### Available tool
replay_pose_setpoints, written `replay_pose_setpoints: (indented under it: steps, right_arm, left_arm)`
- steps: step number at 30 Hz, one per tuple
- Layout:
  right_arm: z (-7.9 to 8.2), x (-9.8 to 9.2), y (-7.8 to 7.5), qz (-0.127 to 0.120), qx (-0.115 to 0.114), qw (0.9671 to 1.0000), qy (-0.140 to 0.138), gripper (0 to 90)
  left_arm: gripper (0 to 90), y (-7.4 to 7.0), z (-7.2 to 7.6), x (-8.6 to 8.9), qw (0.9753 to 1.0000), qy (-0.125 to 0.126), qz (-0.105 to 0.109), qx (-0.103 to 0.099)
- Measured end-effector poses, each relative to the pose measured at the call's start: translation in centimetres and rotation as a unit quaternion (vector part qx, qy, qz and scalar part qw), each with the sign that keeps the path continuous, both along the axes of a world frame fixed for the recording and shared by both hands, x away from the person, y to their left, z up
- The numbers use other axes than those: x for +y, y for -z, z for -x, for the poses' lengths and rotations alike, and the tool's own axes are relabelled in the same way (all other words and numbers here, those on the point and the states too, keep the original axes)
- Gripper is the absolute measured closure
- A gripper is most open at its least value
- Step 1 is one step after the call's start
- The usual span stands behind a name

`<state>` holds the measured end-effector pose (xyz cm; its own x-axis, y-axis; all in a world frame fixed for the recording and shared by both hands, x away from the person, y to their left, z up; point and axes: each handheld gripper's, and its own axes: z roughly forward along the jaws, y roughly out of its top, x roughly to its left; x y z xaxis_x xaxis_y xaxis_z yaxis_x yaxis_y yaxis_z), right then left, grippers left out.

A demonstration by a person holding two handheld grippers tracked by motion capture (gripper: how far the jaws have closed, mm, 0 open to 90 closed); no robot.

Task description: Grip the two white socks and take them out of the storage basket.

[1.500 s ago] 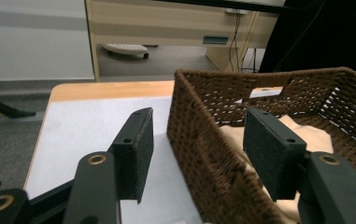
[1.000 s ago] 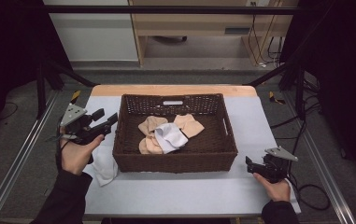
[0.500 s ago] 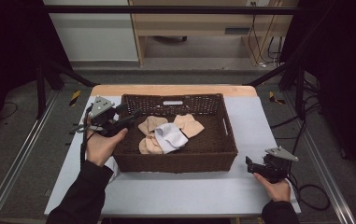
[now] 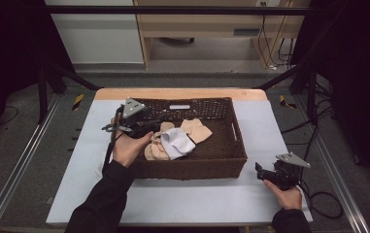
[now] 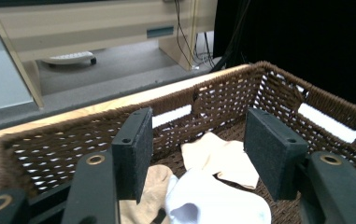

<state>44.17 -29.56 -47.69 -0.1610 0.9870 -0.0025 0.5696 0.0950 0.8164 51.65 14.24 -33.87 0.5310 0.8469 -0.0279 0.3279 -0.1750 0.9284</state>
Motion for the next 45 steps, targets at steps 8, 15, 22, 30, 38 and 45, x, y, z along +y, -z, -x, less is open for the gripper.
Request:
replay_pose_setpoints:
  steps: [8, 15, 22, 30, 38, 45]
  right_arm:
    - [0.0, 0.0, 0.0, -0.002, 0.000, 1.0000, 0.000, 7.8]
    - [0.0, 0.0, 0.0, -0.002, 0.000, 1.0000, 0.000, 7.8]
    - [0.0, 0.0, 0.0, 0.000, 0.001, 1.0000, -0.001, 7.8]
    - [0.0, 0.0, 0.0, 0.001, 0.001, 1.0000, -0.003, 7.8]
    - [-0.1, 0.0, 0.1, 0.001, 0.003, 1.0000, -0.003, 7.8]
    - [-0.1, 0.1, 0.1, -0.001, 0.004, 1.0000, -0.002, 7.8]
  left_arm:
    - [40.3, 2.1, -1.5, -1.6, 0.9995, 0.004, -0.023, 0.022]
    - [39.7, 4.0, -2.9, -1.7, 0.9981, -0.008, -0.045, 0.041]
    - [40.3, 5.7, -3.8, -1.5, 0.9967, -0.018, -0.047, 0.064]
    - [44.8, 7.0, -4.2, -1.4, 0.9942, -0.013, -0.059, 0.089]
    - [44.5, 7.9, -4.4, -1.8, 0.9906, -0.005, -0.084, 0.107]
    - [44.6, 8.5, -4.6, -2.4, 0.9877, 0.002, -0.092, 0.126]
